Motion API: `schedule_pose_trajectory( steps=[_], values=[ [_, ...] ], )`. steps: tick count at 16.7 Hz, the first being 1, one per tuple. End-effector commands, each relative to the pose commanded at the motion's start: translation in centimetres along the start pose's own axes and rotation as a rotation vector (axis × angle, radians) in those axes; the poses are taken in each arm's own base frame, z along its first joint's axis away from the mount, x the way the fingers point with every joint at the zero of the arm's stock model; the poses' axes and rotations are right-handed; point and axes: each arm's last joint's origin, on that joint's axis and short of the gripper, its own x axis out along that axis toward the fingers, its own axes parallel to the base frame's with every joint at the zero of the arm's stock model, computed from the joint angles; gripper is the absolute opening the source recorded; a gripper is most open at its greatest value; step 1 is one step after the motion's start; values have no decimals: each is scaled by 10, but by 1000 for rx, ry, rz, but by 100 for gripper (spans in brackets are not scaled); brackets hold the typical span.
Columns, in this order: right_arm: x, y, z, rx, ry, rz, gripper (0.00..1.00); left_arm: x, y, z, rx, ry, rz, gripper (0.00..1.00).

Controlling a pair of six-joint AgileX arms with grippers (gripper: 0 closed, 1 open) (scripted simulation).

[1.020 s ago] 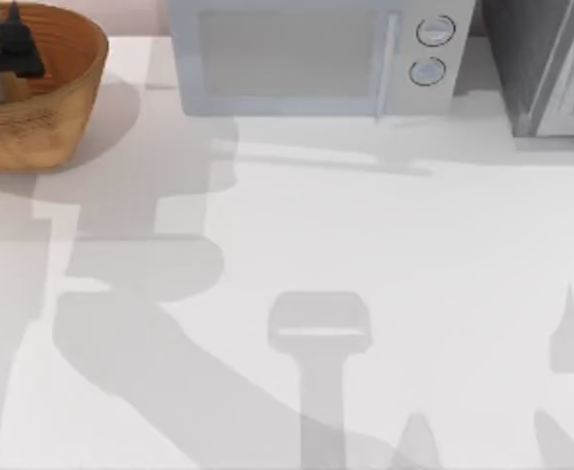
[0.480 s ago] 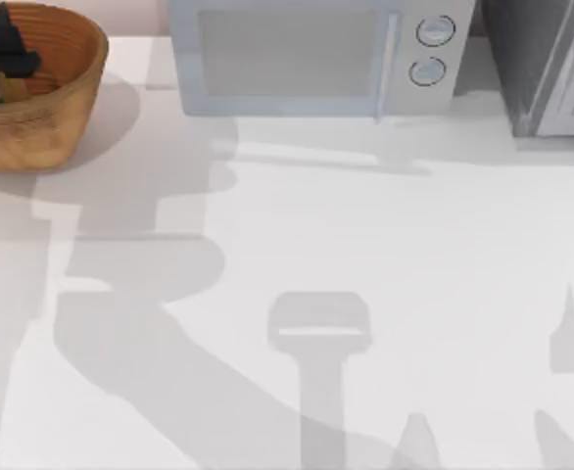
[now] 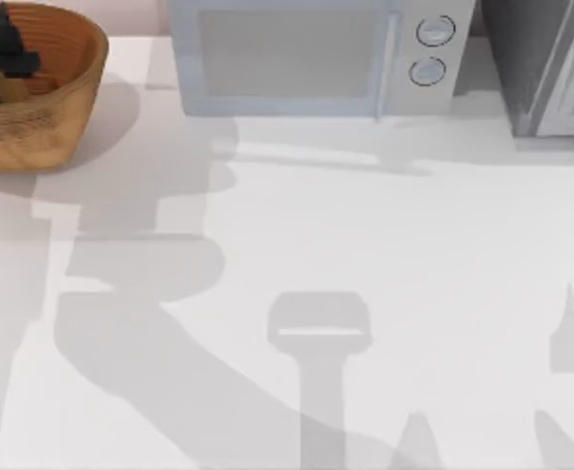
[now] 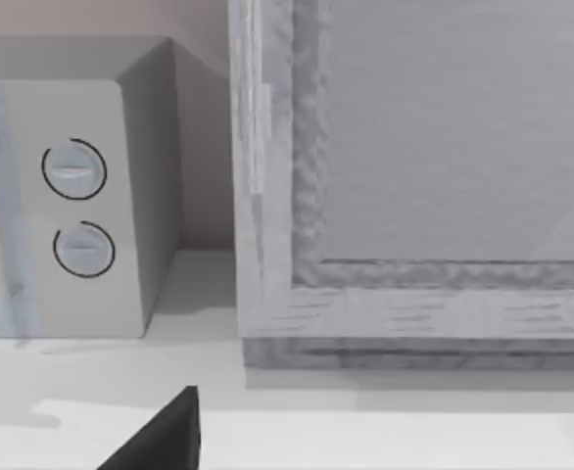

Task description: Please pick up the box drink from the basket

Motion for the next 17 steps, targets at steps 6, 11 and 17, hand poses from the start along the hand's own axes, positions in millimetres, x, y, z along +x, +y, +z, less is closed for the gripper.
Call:
schedule_pose_trajectory(
  steps=[6, 11, 17],
  values=[
    [0, 0, 0, 0, 0, 0, 100, -1, 2, 9, 3, -12, 6, 0],
    [0, 0, 0, 0, 0, 0, 100, 6, 3, 46, 2, -13, 5, 0],
    [0, 0, 0, 0, 0, 0, 100, 5, 3, 122, 7, -25, 6, 0]
  ],
)
